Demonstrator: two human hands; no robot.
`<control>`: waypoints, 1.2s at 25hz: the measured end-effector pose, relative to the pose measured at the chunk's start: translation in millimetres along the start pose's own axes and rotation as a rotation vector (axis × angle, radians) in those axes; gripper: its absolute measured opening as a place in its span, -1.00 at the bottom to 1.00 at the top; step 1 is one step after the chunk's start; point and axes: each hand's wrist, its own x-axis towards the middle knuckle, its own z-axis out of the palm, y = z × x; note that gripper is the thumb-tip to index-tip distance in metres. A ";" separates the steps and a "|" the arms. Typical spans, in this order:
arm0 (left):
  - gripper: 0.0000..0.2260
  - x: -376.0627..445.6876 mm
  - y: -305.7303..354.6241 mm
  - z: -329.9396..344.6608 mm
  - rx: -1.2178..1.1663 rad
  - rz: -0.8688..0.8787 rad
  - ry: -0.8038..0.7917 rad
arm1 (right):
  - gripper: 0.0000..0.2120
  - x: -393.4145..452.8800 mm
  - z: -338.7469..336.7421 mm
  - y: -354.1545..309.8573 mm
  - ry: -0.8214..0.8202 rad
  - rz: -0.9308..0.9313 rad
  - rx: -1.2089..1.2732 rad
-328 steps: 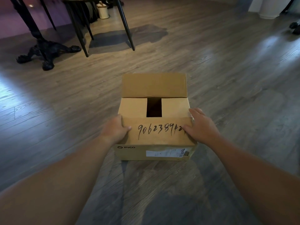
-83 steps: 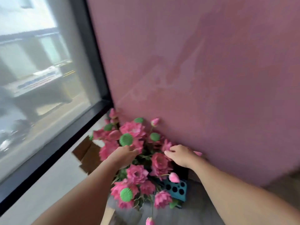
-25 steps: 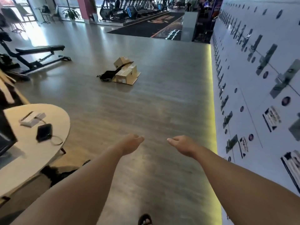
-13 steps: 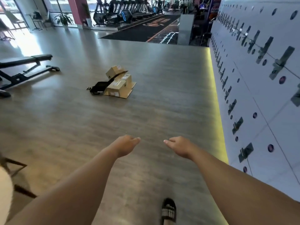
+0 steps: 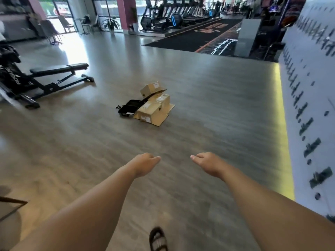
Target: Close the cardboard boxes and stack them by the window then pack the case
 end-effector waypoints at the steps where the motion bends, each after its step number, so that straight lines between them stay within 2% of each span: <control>1: -0.47 32.0 4.4 -11.3 -0.008 -0.010 0.002 | -0.55 32.8 -11.7 -3.6 -0.002 -0.005 -0.015; 4: -0.46 134.8 23.4 -47.8 -0.035 0.003 0.015 | -0.38 135.1 -48.9 -14.0 0.008 -0.018 -0.007; 6: -0.47 201.0 40.8 -75.0 -0.034 0.008 0.004 | -0.37 196.0 -76.5 -21.6 -0.007 0.003 0.013; 17: -0.46 499.1 144.7 -170.7 -0.045 -0.035 -0.005 | -0.52 502.2 -215.1 -17.1 -0.070 0.002 -0.014; 23: -0.52 641.2 199.7 -221.0 -0.088 -0.109 0.039 | -0.29 675.5 -297.3 -29.3 -0.137 -0.064 -0.068; 26: -0.51 697.6 210.6 -247.0 -0.160 -0.154 0.050 | -0.21 749.5 -326.8 -44.2 -0.176 -0.080 -0.066; 30: -0.50 783.1 195.7 -284.2 -0.176 -0.236 0.053 | -0.22 860.3 -340.5 -75.3 -0.234 -0.116 -0.089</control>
